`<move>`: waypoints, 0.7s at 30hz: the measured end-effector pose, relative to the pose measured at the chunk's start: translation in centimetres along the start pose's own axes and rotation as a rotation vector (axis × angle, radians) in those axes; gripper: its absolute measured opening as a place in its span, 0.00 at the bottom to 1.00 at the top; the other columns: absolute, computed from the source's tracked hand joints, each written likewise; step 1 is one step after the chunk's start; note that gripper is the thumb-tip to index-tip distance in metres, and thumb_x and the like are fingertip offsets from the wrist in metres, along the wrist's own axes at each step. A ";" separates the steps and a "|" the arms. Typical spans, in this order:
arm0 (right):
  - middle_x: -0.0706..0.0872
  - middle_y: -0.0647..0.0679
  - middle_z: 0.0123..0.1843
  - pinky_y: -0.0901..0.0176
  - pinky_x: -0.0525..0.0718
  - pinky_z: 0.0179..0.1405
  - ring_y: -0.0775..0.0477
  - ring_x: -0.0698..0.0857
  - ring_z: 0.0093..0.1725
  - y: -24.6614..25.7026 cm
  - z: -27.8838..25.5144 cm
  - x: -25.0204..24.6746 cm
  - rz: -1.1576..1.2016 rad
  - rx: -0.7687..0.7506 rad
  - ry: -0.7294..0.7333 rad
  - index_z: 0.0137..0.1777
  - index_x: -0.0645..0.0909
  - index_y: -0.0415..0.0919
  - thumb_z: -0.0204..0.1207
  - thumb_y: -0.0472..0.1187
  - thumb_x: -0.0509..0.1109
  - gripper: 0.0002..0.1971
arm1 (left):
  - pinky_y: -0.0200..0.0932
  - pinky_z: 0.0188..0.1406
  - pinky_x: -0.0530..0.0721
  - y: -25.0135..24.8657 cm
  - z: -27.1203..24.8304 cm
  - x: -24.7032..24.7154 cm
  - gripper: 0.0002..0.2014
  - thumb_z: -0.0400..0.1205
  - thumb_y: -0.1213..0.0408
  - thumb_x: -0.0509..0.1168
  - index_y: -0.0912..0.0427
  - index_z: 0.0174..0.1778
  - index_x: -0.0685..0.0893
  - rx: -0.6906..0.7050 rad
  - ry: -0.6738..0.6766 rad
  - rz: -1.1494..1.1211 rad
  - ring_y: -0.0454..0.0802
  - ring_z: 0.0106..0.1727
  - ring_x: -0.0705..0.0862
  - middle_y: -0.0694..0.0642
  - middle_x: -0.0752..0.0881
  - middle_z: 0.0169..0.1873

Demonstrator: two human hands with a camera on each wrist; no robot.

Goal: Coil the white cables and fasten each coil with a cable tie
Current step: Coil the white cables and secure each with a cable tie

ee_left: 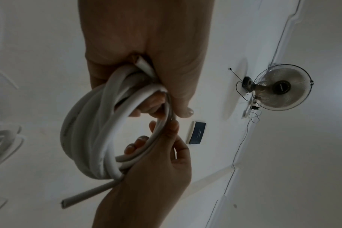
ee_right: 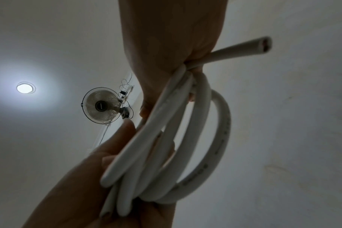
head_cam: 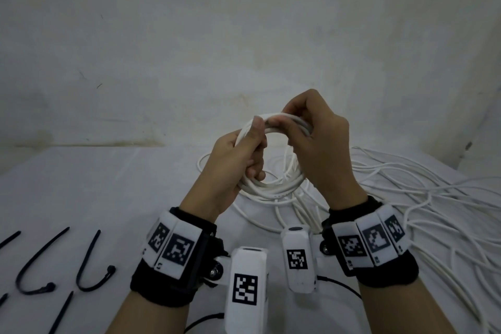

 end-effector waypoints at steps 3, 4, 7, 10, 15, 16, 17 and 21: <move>0.83 0.48 0.32 0.64 0.79 0.25 0.52 0.81 0.28 -0.1 0.0 0.0 0.026 0.015 0.020 0.43 0.77 0.37 0.76 0.42 0.73 0.09 | 0.34 0.18 0.72 -0.3 -0.2 0.2 0.22 0.70 0.42 0.60 0.62 0.34 0.73 0.009 -0.008 -0.015 0.41 0.15 0.63 0.47 0.64 0.16; 0.83 0.48 0.33 0.62 0.81 0.26 0.52 0.82 0.28 0.0 0.1 0.0 0.043 0.022 0.046 0.44 0.77 0.39 0.77 0.41 0.72 0.08 | 0.34 0.17 0.71 -0.4 -0.2 0.1 0.22 0.70 0.42 0.60 0.62 0.33 0.73 0.016 -0.024 -0.012 0.41 0.14 0.63 0.46 0.64 0.15; 0.85 0.51 0.37 0.65 0.84 0.31 0.55 0.86 0.34 0.1 0.3 -0.3 0.083 0.067 0.183 0.46 0.76 0.43 0.80 0.39 0.68 0.04 | 0.33 0.14 0.66 -0.5 -0.1 -0.4 0.21 0.72 0.43 0.62 0.60 0.31 0.73 0.025 -0.106 -0.035 0.41 0.14 0.60 0.47 0.62 0.15; 0.83 0.59 0.40 0.75 0.76 0.35 0.60 0.82 0.41 -0.4 0.7 -1.2 -0.032 0.073 0.289 0.45 0.77 0.48 0.80 0.39 0.68 0.04 | 0.31 0.13 0.62 -0.6 0.2 -1.1 0.18 0.81 0.53 0.63 0.58 0.29 0.70 0.012 -0.154 -0.113 0.41 0.13 0.57 0.47 0.60 0.15; 0.80 0.57 0.37 0.76 0.72 0.36 0.57 0.77 0.35 -1.4 1.0 -2.6 -0.220 0.122 0.417 0.43 0.78 0.45 0.78 0.40 0.70 0.04 | 0.30 0.11 0.60 -0.9 0.4 -2.1 0.18 0.83 0.58 0.60 0.56 0.28 0.66 -0.007 -0.148 -0.153 0.40 0.12 0.56 0.47 0.58 0.15; 0.80 0.55 0.36 0.74 0.74 0.36 0.56 0.78 0.35 -1.5 1.0 -2.7 -0.231 0.146 0.420 0.43 0.78 0.43 0.79 0.39 0.69 0.04 | 0.30 0.11 0.60 -0.8 0.4 -2.0 0.18 0.83 0.57 0.60 0.56 0.28 0.66 -0.019 -0.132 -0.157 0.40 0.12 0.56 0.47 0.58 0.15; 0.80 0.54 0.35 0.73 0.75 0.36 0.55 0.80 0.34 -1.5 1.1 -2.8 -0.231 0.163 0.402 0.44 0.78 0.42 0.79 0.39 0.68 0.04 | 0.30 0.11 0.59 -0.8 0.3 -1.8 0.18 0.82 0.57 0.61 0.56 0.28 0.65 -0.034 -0.106 -0.166 0.40 0.12 0.56 0.47 0.58 0.15; 0.83 0.50 0.32 0.70 0.83 0.30 0.56 0.85 0.30 -1.6 0.9 -2.3 0.040 0.345 0.278 0.41 0.76 0.41 0.81 0.34 0.65 0.07 | 0.30 0.10 0.58 -0.8 0.0 -0.7 0.17 0.72 0.50 0.63 0.56 0.28 0.65 -0.072 0.020 -0.205 0.37 0.10 0.57 0.45 0.59 0.13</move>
Point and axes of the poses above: each hand's wrist, its own z-axis towards the middle knuckle, its own x-axis out of the palm, y = z × x, the point moved 4 cm from there along z, towards the middle knuckle
